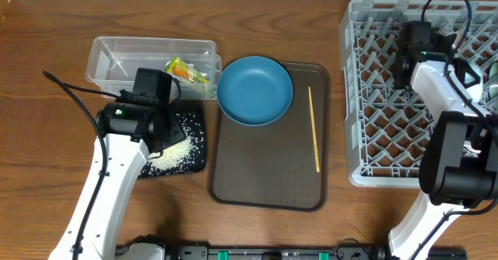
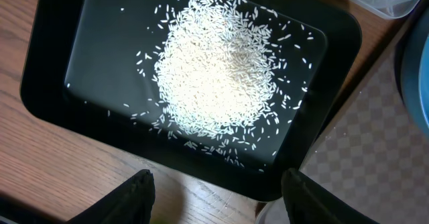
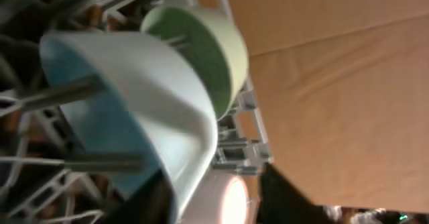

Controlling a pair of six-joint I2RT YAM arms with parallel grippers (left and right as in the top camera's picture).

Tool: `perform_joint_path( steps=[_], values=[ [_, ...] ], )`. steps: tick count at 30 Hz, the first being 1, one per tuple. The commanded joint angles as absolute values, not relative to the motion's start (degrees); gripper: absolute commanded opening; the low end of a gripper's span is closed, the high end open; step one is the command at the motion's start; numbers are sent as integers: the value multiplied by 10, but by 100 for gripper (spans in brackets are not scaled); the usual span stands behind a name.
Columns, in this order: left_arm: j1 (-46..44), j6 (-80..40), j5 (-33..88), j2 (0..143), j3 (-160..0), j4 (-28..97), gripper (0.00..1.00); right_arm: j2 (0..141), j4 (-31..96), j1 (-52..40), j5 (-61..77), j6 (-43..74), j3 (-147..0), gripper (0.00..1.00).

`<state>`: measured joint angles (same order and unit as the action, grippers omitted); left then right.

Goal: Sort waste into correct bins and load items into the dishwasher rack
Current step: 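Move the right gripper to the blue plate and grasp its edge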

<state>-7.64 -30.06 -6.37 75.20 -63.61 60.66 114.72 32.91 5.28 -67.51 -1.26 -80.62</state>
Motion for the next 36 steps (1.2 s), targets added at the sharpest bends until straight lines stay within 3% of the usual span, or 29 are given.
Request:
perform_joint_path(
  steps=[1,10,17,20,36],
  values=[
    [-74,-307,-65,749,-640,608,64,1123,337,48,-616,22,-806,49],
    [-74,-307,-65,749,-640,608,63,980,355,44,-339,21,-806,63],
    [-74,-307,-65,749,-640,608,64,895,365,17,70,22,-806,64],
    [-74,-307,-65,749,-640,608,64,900,371,-15,181,34,-806,65],
    [-74,-307,-65,749,-640,608,64,1099,328,-197,98,162,-806,61]
  ],
)
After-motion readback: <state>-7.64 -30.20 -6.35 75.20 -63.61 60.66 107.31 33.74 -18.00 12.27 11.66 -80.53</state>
